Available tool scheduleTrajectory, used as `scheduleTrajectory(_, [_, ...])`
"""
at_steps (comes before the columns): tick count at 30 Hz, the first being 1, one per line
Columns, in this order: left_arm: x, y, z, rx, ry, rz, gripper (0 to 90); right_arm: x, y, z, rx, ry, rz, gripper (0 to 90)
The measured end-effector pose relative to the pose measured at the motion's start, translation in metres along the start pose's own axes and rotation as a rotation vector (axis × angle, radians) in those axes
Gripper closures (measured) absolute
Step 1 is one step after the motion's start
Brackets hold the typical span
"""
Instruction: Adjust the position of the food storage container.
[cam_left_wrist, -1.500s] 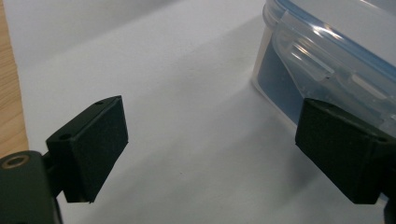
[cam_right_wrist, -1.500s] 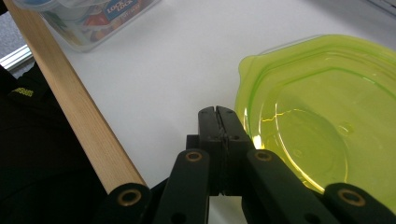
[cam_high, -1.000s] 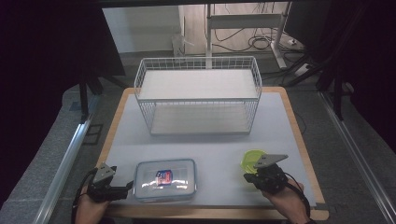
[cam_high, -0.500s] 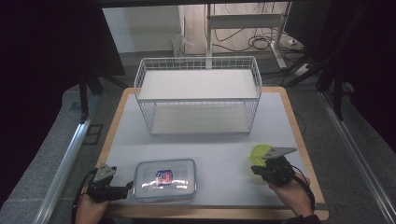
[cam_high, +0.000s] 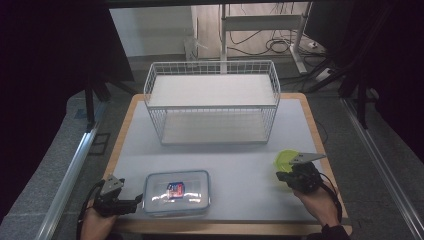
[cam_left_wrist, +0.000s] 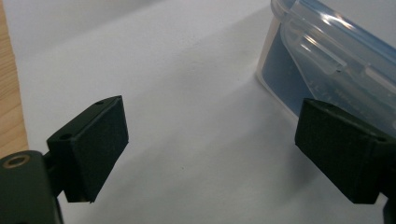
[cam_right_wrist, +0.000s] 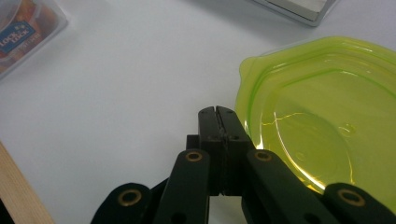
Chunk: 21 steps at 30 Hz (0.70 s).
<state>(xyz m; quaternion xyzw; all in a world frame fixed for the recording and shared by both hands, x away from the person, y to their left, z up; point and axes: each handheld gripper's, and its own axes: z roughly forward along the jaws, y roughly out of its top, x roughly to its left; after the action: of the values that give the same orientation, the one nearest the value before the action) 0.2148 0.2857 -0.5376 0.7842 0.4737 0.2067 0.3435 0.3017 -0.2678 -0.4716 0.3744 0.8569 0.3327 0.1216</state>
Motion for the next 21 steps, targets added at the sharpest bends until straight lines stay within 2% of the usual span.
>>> scheduleTrajectory(5, [0.000, 0.001, -0.001, -0.008, -0.008, -0.016, 7.7, 0.004, 0.000, -0.002, -0.009, 0.004, -0.010, 89.8])
scheduleTrajectory(7, [-0.004, 0.003, -0.004, -0.004, 0.005, 0.006, 9.8, 0.010, 0.001, -0.002, -0.018, 0.014, -0.021, 89.8])
scheduleTrajectory(9, [-0.008, 0.005, -0.007, 0.005, 0.001, 0.037, 18.3, 0.014, 0.002, -0.003, -0.022, 0.023, -0.030, 89.7])
scheduleTrajectory(11, [-0.012, 0.007, -0.009, 0.013, -0.006, 0.063, 30.3, 0.019, 0.002, -0.002, -0.026, 0.035, -0.036, 89.6])
scheduleTrajectory(16, [-0.019, 0.010, -0.011, 0.038, -0.038, 0.074, 53.7, 0.033, 0.002, 0.001, -0.028, 0.068, -0.060, 89.4])
scheduleTrajectory(21, [-0.021, 0.012, -0.012, 0.047, -0.064, 0.063, 66.5, 0.042, 0.001, 0.003, -0.023, 0.094, -0.073, 88.1])
